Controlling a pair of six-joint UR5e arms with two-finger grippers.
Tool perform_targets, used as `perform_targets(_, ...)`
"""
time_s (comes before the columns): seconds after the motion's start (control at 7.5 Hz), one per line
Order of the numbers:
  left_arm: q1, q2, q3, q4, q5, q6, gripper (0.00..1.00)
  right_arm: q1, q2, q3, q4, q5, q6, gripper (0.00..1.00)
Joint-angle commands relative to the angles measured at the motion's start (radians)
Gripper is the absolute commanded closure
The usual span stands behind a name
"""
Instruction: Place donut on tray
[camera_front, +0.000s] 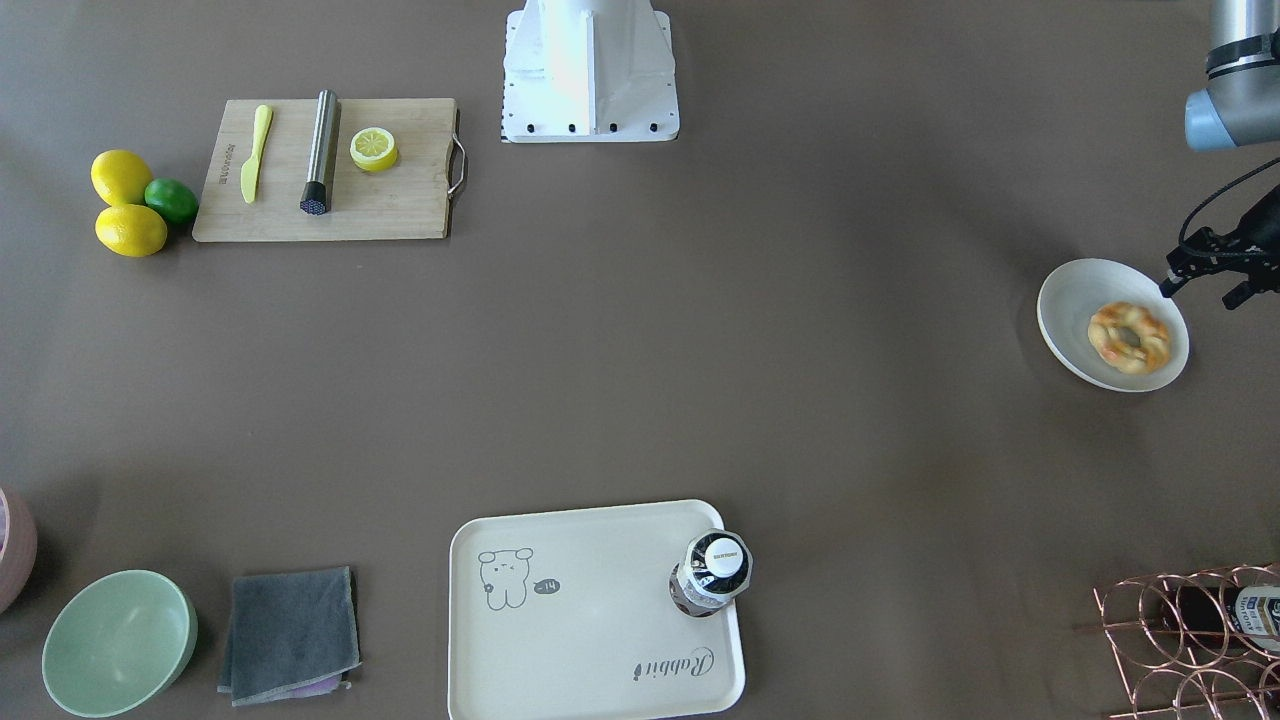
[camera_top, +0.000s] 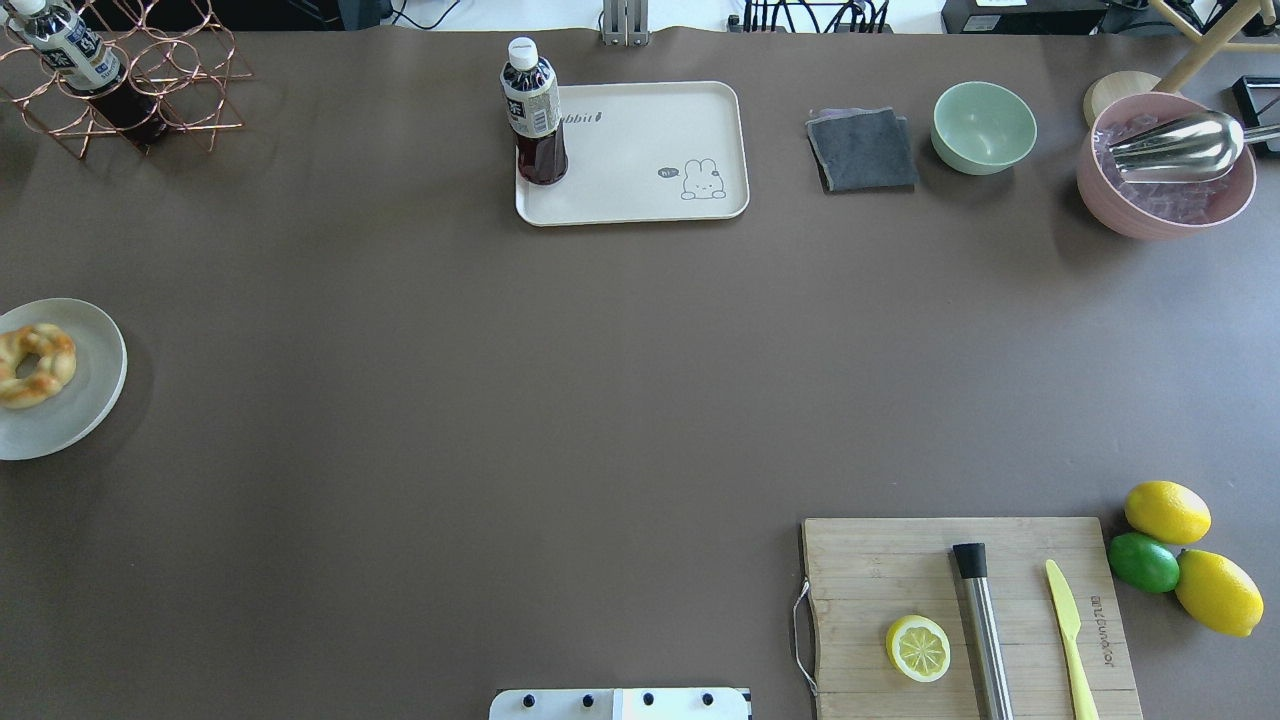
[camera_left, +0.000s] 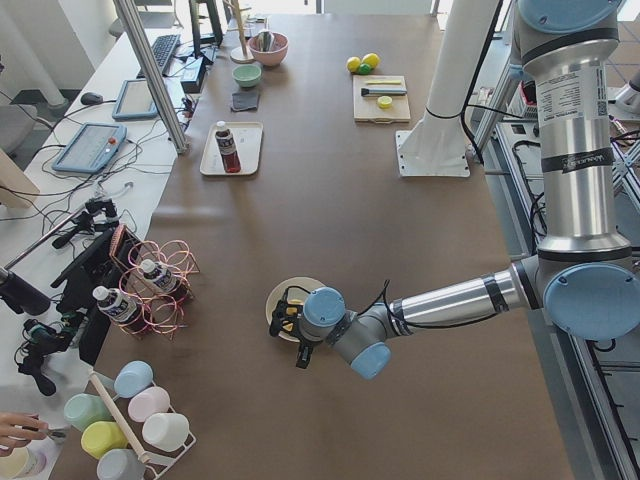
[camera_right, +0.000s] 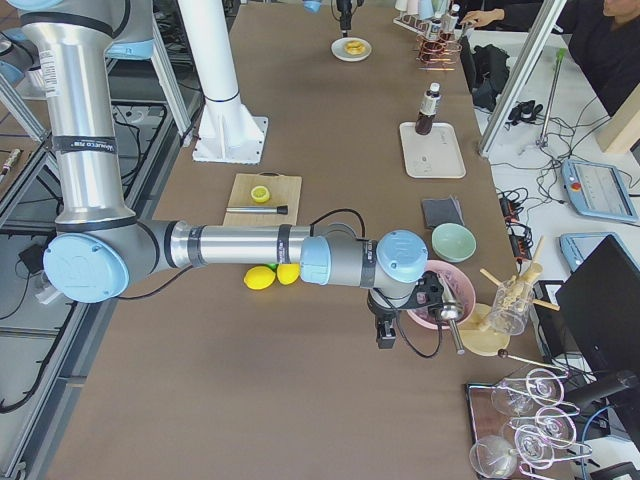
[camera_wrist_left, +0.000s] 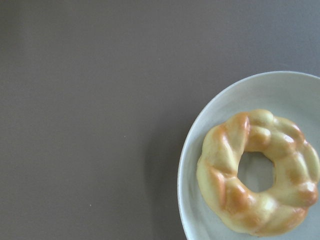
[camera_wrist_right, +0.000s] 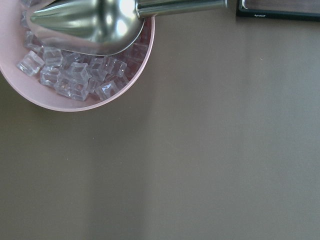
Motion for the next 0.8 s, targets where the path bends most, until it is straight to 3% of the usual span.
perform_targets(0.0,0.02,-0.002,0.042,-0.056,0.012,-0.008,0.26,0.0,-0.001,0.0,0.0,0.0,0.0,0.0)
perform_targets(0.53,0.029,-0.006,0.047,-0.062,0.011,-0.008,0.52,0.0,-0.008,0.005,0.0,0.003,0.0,0.0)
perform_targets(0.67,0.029,-0.007,0.045,-0.062,0.011,-0.008,0.55,0.0,-0.01,0.005,0.0,0.003,0.0,0.0)
